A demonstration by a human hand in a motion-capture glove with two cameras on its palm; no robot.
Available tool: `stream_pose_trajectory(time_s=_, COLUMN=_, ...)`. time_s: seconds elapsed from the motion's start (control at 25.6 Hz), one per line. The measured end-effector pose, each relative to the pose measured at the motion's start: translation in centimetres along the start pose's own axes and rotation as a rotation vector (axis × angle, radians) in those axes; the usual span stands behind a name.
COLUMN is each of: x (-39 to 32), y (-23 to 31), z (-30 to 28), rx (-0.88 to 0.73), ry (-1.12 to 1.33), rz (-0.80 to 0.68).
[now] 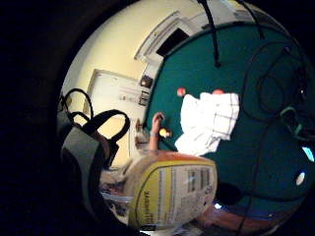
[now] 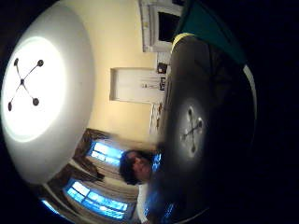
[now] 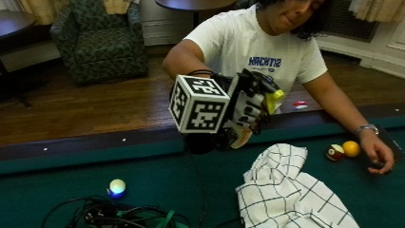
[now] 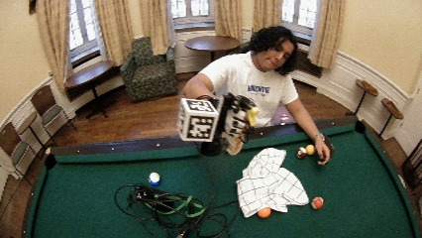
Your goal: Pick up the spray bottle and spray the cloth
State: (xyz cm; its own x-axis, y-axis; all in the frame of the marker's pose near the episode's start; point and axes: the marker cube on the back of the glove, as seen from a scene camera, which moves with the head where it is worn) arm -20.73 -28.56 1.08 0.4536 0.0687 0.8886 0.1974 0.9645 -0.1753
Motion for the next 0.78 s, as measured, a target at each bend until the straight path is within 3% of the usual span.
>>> stream_pose_trajectory(time_s=0.43, x=7.4, y=-2.1, z=9.1, rx=-0.266, ry=0.182, rz=0.432)
stream_pose_trajectory(time_s=0.78, x=12.6, y=-1.7, z=11.7, rx=-0.400, ry=0.324, rz=0.706)
